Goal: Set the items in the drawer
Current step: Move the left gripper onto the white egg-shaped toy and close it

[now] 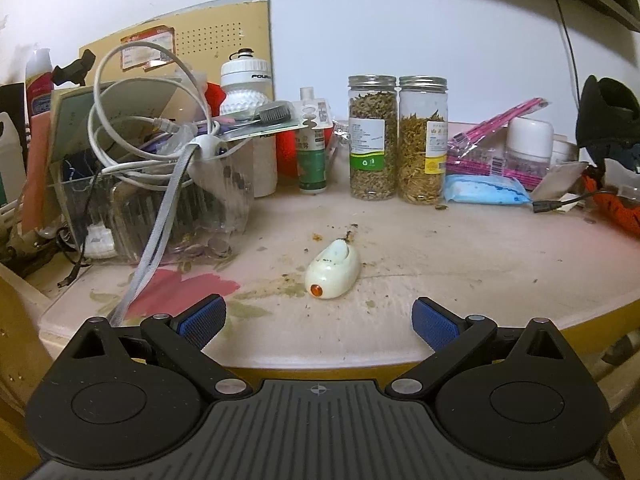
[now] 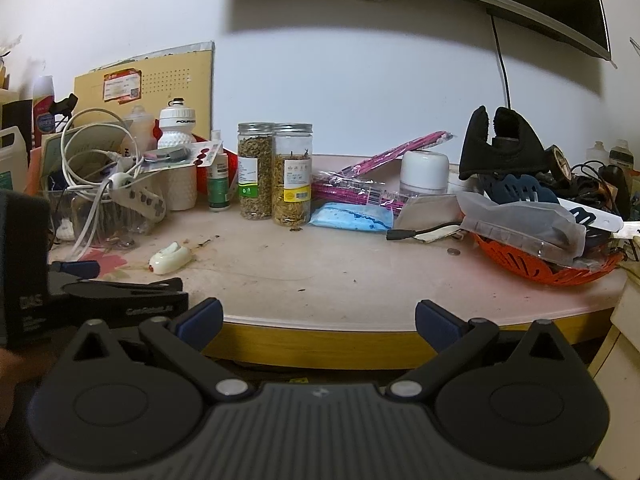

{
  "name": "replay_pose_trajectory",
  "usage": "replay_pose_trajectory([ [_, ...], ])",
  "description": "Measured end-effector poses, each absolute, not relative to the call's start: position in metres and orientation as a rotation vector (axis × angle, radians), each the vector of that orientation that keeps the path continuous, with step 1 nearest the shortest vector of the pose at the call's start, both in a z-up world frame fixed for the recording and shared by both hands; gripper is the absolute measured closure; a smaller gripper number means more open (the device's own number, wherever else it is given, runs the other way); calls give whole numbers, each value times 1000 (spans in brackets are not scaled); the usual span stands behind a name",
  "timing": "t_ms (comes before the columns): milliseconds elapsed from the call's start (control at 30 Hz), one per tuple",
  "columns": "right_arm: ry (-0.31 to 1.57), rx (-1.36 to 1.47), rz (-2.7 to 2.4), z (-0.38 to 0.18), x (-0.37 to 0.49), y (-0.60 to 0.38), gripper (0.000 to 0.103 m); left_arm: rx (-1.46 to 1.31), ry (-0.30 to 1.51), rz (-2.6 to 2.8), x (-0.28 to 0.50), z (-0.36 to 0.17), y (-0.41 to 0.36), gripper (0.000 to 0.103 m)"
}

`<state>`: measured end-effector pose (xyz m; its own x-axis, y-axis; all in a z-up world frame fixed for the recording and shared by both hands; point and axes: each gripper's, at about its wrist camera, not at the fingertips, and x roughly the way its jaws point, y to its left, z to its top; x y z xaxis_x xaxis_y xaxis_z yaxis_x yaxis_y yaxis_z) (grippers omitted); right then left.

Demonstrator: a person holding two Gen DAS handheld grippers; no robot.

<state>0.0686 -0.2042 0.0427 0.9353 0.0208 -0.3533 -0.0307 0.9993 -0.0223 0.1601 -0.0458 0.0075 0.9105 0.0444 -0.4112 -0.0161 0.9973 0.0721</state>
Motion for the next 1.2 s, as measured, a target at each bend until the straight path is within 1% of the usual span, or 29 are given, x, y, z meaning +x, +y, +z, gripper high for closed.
replay_pose_trajectory([
  [367,350,-34,33,44,70,-202,0,70,425,27,187,0,-49,0],
  [933,355,-32,42,44,71,-201,0,51,407,4,203,-3,-47,1],
  [967,356,-32,42,44,71,-201,0,49,407,1,204,-3,-47,6],
  [1000,357,-32,43,43,71,-201,0,45,404,-9,204,-3,-46,18],
  [1033,357,-32,43,43,71,-201,0,47,399,-20,204,-3,-46,25],
  [1067,358,-31,43,43,71,-201,0,56,394,-30,204,-3,-47,37],
  [1100,359,-31,44,43,71,-201,0,68,390,-41,203,-2,-49,53],
  [1200,360,-31,45,43,71,-201,0,79,385,-56,203,-2,-51,72],
])
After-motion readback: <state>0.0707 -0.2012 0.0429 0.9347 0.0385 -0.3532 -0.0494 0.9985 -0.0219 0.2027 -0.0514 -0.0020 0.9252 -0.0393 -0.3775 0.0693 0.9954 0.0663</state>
